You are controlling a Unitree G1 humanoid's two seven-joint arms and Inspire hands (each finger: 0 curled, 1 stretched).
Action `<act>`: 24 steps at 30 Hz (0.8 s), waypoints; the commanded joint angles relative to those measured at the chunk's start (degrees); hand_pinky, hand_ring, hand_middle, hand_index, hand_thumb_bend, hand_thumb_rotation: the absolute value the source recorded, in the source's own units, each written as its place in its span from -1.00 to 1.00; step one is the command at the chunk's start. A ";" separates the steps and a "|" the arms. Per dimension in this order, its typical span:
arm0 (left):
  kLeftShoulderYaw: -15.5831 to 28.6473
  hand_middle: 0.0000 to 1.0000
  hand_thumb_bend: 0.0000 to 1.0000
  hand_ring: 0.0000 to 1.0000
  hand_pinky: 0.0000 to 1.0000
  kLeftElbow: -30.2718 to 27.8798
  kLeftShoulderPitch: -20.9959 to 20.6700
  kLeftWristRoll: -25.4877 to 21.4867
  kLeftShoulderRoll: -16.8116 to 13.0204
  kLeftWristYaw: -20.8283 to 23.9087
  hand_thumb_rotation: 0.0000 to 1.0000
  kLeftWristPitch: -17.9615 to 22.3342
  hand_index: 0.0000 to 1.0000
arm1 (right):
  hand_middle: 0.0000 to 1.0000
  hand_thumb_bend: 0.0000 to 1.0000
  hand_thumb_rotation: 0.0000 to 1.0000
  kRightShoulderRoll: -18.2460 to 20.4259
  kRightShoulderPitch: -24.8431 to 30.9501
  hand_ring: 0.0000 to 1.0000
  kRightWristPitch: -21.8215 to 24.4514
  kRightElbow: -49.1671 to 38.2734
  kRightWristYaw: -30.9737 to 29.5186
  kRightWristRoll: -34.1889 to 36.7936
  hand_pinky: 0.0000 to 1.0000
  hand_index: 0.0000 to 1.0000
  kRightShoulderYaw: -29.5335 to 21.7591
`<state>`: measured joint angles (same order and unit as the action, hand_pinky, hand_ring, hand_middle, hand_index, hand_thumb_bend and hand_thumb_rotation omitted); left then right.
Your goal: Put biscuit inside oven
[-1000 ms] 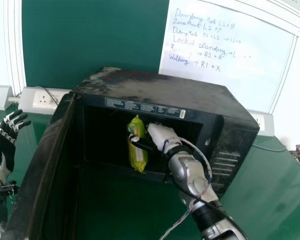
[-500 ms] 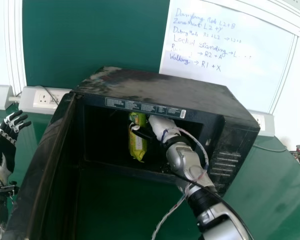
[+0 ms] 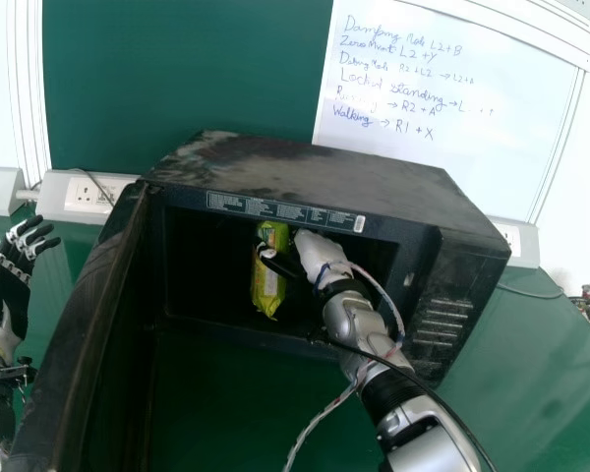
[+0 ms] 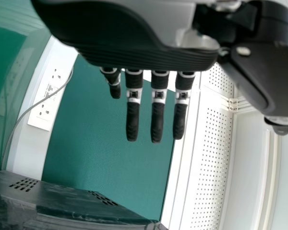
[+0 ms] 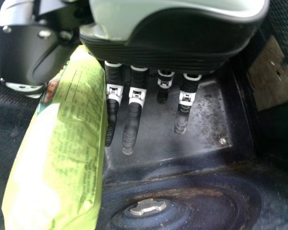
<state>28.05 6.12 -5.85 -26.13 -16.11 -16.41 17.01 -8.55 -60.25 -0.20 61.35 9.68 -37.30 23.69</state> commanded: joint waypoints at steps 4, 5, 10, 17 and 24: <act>-0.09 0.43 0.38 0.37 0.32 -0.91 0.22 -0.76 0.32 -0.01 -0.01 -0.68 0.46 | -0.01 0.06 -1.00 1.99 -2.09 0.40 0.98 2.15 6.18 1.07 0.62 -0.04 -0.99; -0.10 0.43 0.37 0.37 0.32 -0.88 0.23 -0.74 0.30 -0.12 0.00 -0.58 0.46 | -0.01 0.06 -1.00 2.32 -2.28 0.38 1.38 2.54 6.88 1.10 0.59 -0.04 -0.98; -0.11 0.42 0.42 0.35 0.31 -0.99 0.08 -0.66 0.46 0.19 -0.01 -0.67 0.46 | -0.01 0.06 -1.00 3.33 -2.82 0.35 2.07 3.64 9.18 1.19 0.48 -0.04 -0.88; -0.06 0.43 0.41 0.36 0.31 -1.21 0.24 -0.49 0.40 0.45 0.00 -0.88 0.45 | -0.01 0.06 -1.00 3.57 -3.26 0.35 2.64 3.84 9.32 1.12 0.53 -0.04 -0.63; -0.01 0.43 0.39 0.38 0.34 -1.63 0.59 -0.70 0.40 0.21 -0.02 -0.89 0.45 | 0.25 0.05 -0.78 4.19 -4.13 0.40 5.10 4.53 9.10 0.69 0.56 -0.03 0.08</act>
<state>28.05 5.11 -5.61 -26.17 -16.08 -16.11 16.38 -4.52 -62.12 4.55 65.84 18.18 -36.77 23.69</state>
